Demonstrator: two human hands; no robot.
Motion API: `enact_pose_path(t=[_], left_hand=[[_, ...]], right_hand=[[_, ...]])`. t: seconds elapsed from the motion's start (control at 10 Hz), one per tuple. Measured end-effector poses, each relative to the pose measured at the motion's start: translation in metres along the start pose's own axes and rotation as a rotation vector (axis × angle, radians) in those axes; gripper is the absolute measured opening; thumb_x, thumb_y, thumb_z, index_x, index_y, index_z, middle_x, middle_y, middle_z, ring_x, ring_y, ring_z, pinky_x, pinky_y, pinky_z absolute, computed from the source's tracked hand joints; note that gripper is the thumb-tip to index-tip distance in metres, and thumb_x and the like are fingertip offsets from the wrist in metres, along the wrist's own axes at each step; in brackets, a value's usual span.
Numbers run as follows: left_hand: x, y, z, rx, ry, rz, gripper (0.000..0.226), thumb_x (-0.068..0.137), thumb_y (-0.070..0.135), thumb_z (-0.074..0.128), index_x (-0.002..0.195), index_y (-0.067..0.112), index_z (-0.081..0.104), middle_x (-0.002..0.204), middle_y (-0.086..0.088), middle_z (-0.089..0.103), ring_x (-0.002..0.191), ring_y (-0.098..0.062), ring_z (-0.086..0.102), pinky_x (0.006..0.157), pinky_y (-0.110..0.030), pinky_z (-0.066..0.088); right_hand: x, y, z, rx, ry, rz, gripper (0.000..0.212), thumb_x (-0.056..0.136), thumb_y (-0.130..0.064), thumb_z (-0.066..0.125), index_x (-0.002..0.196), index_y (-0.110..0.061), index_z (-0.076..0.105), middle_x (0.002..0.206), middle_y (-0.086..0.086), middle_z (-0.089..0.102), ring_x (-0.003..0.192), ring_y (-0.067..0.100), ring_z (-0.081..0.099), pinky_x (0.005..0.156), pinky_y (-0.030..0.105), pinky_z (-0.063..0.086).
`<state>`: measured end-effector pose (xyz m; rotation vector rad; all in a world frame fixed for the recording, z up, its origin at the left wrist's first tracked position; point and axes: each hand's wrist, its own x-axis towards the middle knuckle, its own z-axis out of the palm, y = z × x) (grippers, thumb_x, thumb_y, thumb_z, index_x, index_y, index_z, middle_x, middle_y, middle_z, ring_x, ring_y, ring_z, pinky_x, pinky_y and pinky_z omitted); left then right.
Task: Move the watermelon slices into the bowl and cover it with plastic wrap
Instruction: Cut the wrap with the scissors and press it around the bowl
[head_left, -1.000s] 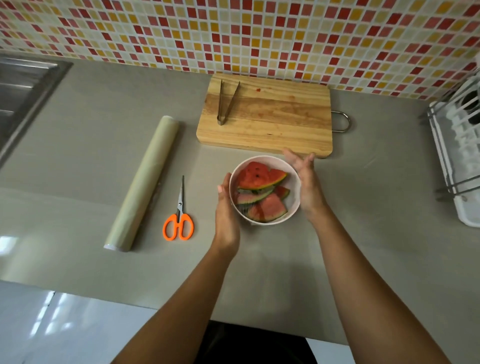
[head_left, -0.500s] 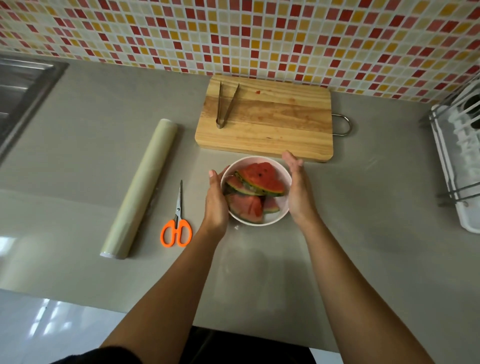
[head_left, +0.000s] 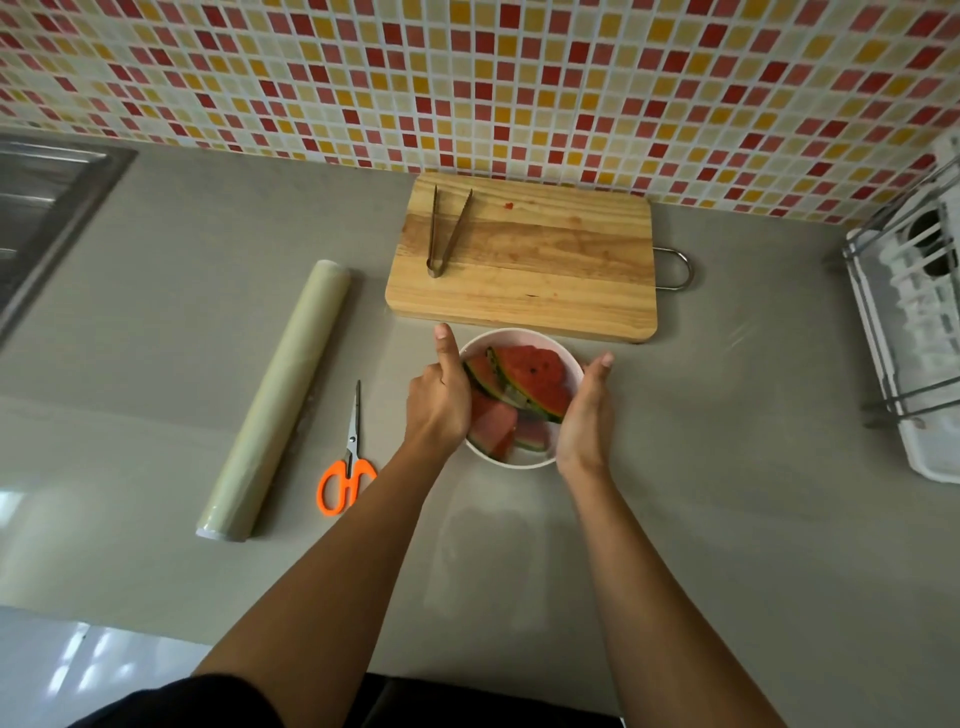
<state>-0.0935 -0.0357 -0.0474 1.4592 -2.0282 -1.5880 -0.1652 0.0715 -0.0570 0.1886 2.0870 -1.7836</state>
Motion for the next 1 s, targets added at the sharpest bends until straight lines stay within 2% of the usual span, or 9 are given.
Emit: enact_pose_path(t=[0.1, 0.2, 0.3, 0.4, 0.5, 0.6, 0.7, 0.9, 1.0], left_hand=[[-0.006, 0.003, -0.002, 0.145, 0.094, 0.051, 0.086, 0.083, 0.071, -0.005, 0.053, 0.014, 0.052, 0.064, -0.008, 0.054, 0.076, -0.029, 0.055, 0.076, -0.038, 0.039], [-0.007, 0.005, -0.006, 0.308, 0.170, 0.107, 0.092, 0.083, 0.069, -0.007, 0.058, 0.008, 0.057, 0.073, -0.015, 0.059, 0.082, -0.035, 0.056, 0.079, -0.044, 0.044], [-0.002, 0.002, -0.011, 0.341, 0.234, 0.140, 0.096, 0.083, 0.069, -0.005, 0.076, 0.004, 0.064, 0.092, -0.018, 0.061, 0.092, -0.035, 0.056, 0.086, -0.046, 0.044], [-0.006, -0.015, -0.018, -0.151, 0.028, 0.017, 0.096, 0.081, 0.074, -0.005, 0.091, 0.012, 0.068, 0.106, -0.012, 0.067, 0.104, -0.029, 0.060, 0.096, -0.043, 0.045], [-0.023, -0.028, -0.012, -0.490, -0.146, -0.025, 0.094, 0.083, 0.074, -0.001, 0.122, 0.015, 0.061, 0.125, -0.008, 0.063, 0.118, -0.022, 0.056, 0.105, -0.038, 0.041], [-0.035, -0.029, -0.008, -0.649, -0.202, 0.008, 0.085, 0.089, 0.065, 0.000, 0.131, 0.015, 0.054, 0.127, -0.009, 0.062, 0.119, -0.019, 0.057, 0.103, -0.034, 0.043], [-0.024, -0.018, -0.015, -0.733, -0.276, -0.020, 0.087, 0.091, 0.062, -0.003, 0.129, 0.008, 0.054, 0.124, -0.015, 0.063, 0.117, -0.025, 0.058, 0.101, -0.039, 0.045], [-0.009, -0.012, -0.024, -0.624, -0.350, -0.027, 0.091, 0.090, 0.062, -0.006, 0.127, 0.007, 0.056, 0.122, -0.017, 0.064, 0.115, -0.026, 0.060, 0.100, -0.039, 0.046], [-0.007, -0.006, -0.027, -0.408, -0.292, -0.075, 0.094, 0.087, 0.067, -0.008, 0.133, 0.011, 0.051, 0.131, -0.018, 0.057, 0.127, -0.028, 0.049, 0.108, -0.045, 0.037]], right_hand=[[-0.005, -0.006, 0.003, -0.079, 0.099, 0.002, 0.061, 0.088, -0.065, 0.014, 0.068, -0.027, 0.058, 0.072, -0.017, 0.057, 0.077, 0.015, 0.058, 0.073, 0.026, 0.041], [-0.011, -0.010, 0.007, -0.147, 0.139, 0.031, 0.072, 0.088, -0.064, 0.006, 0.079, -0.019, 0.062, 0.074, -0.007, 0.055, 0.076, 0.018, 0.052, 0.072, 0.027, 0.038], [-0.014, -0.010, 0.008, -0.189, 0.095, 0.101, 0.085, 0.081, -0.071, 0.000, 0.077, -0.014, 0.062, 0.086, 0.006, 0.061, 0.077, 0.022, 0.056, 0.072, 0.029, 0.043], [-0.007, -0.005, -0.008, -0.274, 0.034, 0.164, 0.097, 0.076, -0.075, -0.003, 0.123, -0.010, 0.053, 0.135, 0.014, 0.050, 0.125, 0.030, 0.045, 0.108, 0.040, 0.031], [-0.002, -0.005, -0.019, -0.165, -0.115, 0.060, 0.080, 0.086, -0.065, 0.002, 0.141, -0.016, 0.031, 0.149, 0.005, 0.034, 0.136, 0.018, 0.031, 0.107, 0.023, 0.022], [-0.009, -0.006, -0.022, -0.018, -0.316, 0.064, 0.070, 0.089, -0.059, 0.001, 0.134, -0.024, 0.041, 0.138, -0.002, 0.047, 0.125, 0.009, 0.041, 0.096, 0.013, 0.035], [-0.020, 0.004, -0.013, 0.148, -0.382, 0.143, 0.068, 0.086, -0.066, 0.003, 0.104, -0.033, 0.060, 0.110, -0.014, 0.062, 0.108, 0.002, 0.054, 0.090, 0.020, 0.040], [-0.028, 0.011, -0.005, 0.164, -0.340, 0.149, 0.067, 0.086, -0.067, 0.001, 0.112, -0.034, 0.053, 0.116, -0.022, 0.054, 0.102, -0.014, 0.046, 0.095, 0.018, 0.027], [-0.021, 0.001, -0.011, 0.081, -0.358, 0.184, 0.079, 0.084, -0.067, -0.005, 0.135, -0.027, 0.040, 0.141, -0.011, 0.041, 0.125, -0.003, 0.036, 0.106, 0.019, 0.017]])
